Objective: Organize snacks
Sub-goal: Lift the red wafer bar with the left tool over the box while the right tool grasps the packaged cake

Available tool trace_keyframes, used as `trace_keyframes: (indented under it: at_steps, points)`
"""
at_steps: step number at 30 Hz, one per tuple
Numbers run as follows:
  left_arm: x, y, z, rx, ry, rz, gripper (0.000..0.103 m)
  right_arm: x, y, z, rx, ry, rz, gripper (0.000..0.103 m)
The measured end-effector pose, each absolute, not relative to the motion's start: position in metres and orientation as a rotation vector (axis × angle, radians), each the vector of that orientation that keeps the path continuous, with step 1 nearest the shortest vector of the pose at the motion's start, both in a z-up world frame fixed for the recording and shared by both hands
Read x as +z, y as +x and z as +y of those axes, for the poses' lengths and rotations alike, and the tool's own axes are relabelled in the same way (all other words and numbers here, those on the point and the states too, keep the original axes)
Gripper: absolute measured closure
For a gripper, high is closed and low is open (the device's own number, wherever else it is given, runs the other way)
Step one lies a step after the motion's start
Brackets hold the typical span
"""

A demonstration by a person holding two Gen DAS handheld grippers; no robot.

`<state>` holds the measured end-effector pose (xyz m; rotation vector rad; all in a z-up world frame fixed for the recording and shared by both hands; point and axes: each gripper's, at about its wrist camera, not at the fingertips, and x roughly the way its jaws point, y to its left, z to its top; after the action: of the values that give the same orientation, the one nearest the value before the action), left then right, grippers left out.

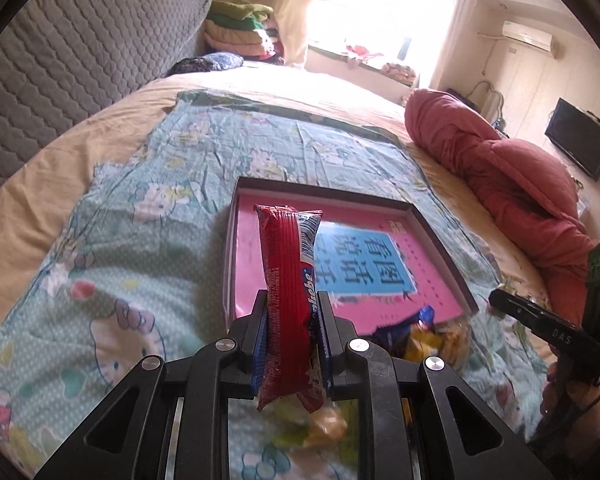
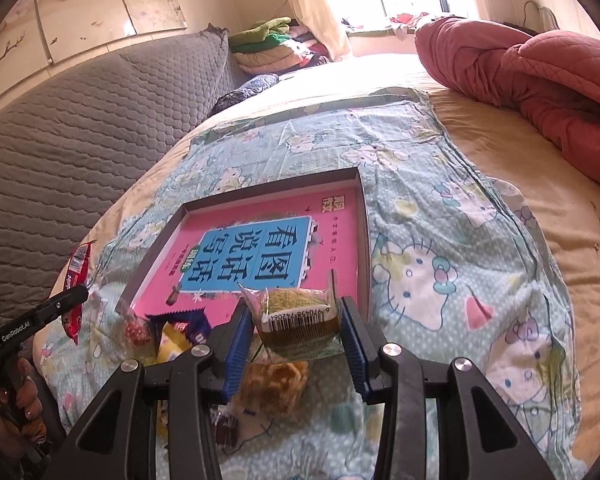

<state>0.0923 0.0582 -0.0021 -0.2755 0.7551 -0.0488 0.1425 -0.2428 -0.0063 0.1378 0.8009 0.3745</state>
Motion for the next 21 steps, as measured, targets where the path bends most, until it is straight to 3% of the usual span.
trace_keyframes:
  at_steps: [21]
  points:
    - [-0.037,0.167,0.063,-0.047,-0.294,0.794,0.081,-0.021,0.182,-0.235,0.375,0.119,0.828,0.06]
